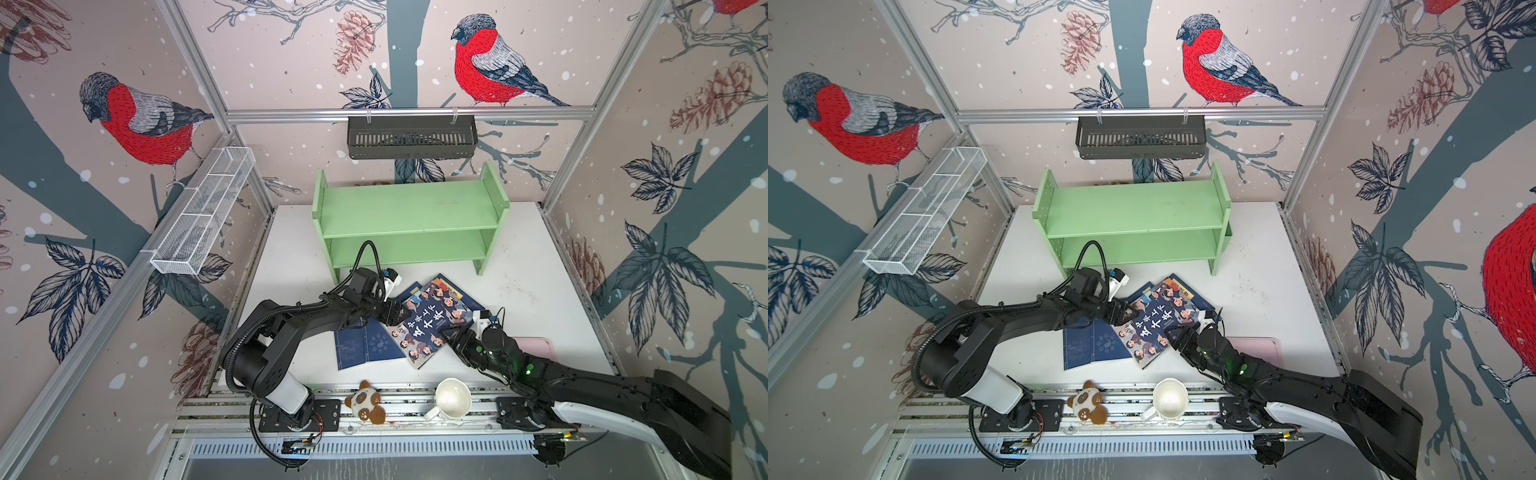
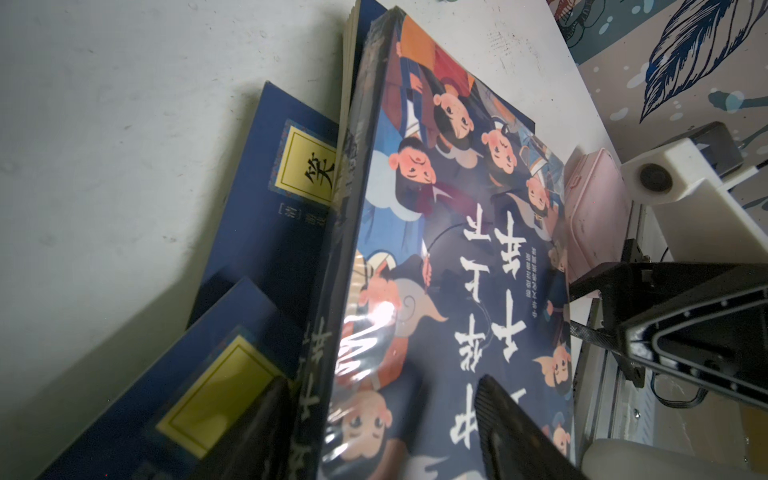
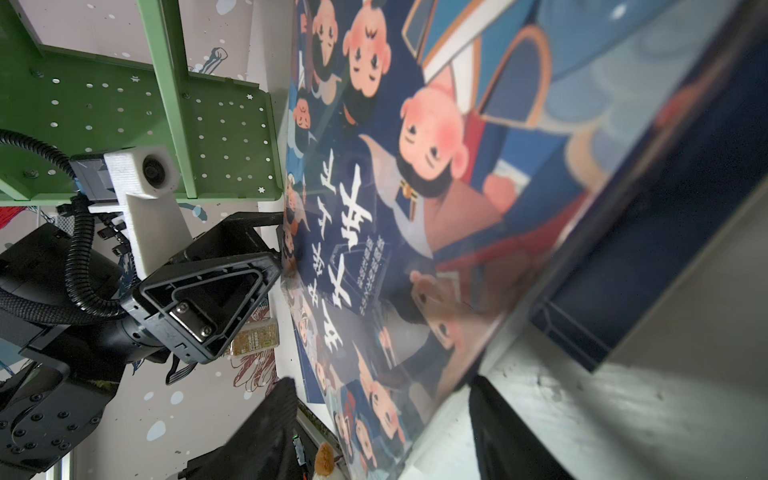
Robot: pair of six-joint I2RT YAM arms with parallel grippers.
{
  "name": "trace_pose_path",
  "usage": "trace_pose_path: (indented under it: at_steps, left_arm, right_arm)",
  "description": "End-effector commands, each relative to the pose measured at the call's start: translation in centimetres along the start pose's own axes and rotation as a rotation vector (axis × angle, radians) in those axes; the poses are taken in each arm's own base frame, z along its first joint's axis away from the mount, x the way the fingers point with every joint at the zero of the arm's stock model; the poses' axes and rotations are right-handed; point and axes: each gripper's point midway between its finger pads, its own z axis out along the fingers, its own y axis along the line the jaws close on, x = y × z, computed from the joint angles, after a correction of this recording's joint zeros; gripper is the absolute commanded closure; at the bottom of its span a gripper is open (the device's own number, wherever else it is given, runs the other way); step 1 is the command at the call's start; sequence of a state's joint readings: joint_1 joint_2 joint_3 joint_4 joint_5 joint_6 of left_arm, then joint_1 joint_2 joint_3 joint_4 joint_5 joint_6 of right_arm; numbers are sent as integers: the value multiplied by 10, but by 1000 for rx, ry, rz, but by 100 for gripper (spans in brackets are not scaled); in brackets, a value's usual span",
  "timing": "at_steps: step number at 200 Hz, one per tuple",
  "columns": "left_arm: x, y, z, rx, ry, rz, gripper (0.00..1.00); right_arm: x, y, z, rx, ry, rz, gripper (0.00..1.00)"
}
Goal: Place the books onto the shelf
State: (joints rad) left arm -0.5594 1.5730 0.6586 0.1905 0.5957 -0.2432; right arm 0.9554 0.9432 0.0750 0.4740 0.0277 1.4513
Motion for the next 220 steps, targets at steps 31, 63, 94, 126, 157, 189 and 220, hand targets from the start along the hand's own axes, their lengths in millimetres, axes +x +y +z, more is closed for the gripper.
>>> trace_pose_path:
  at_steps: [31, 63, 94, 126, 157, 189, 220]
  left_arm:
    - [-3, -32, 1, 160, 8, 24, 29]
    - [-1, -38, 0, 195, 9, 27, 29]
    - [-1, -43, 0, 223, 10, 25, 29]
    - [0, -44, 0, 228, 11, 22, 29]
    - [2, -48, -1, 252, 9, 14, 29]
    - [1, -45, -2, 227, -1, 20, 29]
    - [-4, -34, 0, 154, -4, 30, 29]
  right_arm:
    - [-3, 54, -1, -202, -3, -51, 40]
    - [2, 78, -3, -282, 19, -115, 42]
    - [5, 94, -4, -319, 34, -152, 43]
    - [5, 93, -5, -329, 32, -151, 44]
    - [4, 94, -5, -340, 25, -147, 44]
    - [7, 88, 0, -301, 45, -143, 44]
    - [7, 71, 4, -223, 43, -119, 43]
